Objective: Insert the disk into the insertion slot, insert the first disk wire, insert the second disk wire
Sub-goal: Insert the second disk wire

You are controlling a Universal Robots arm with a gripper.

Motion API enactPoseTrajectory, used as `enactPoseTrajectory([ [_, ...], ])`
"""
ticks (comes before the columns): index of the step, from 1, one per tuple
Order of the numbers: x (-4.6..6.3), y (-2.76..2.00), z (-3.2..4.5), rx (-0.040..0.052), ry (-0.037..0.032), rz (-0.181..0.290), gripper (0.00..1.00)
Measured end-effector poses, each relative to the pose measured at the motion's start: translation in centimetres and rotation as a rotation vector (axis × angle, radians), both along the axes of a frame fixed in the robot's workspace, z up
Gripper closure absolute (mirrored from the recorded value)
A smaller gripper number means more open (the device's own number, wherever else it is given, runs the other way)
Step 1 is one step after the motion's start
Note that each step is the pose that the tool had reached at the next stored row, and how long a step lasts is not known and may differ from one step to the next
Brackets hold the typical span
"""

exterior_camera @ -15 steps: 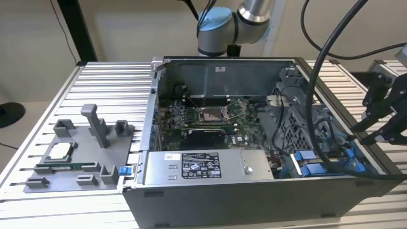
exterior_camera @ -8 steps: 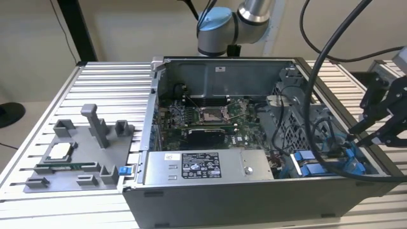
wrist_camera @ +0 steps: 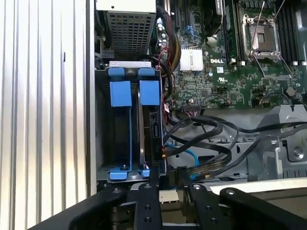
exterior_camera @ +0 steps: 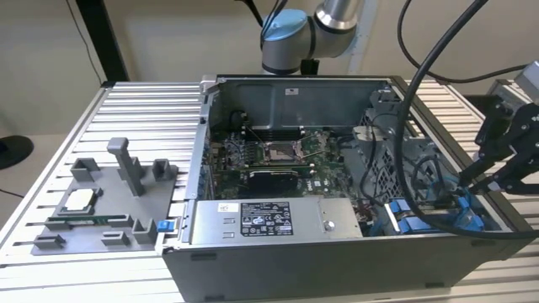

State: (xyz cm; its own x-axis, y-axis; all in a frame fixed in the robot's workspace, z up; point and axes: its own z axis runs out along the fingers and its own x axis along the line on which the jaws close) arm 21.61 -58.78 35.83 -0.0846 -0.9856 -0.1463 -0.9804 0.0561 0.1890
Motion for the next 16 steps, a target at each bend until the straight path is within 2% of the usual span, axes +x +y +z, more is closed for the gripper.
enactPoseTrajectory([
  [6, -0.19, 0.13, -0.20, 0.0005, 0.0000, -0.027, 0.00],
  [16, -0.54, 0.23, -0.30, 0.0150, -0.0007, -0.068, 0.00],
])
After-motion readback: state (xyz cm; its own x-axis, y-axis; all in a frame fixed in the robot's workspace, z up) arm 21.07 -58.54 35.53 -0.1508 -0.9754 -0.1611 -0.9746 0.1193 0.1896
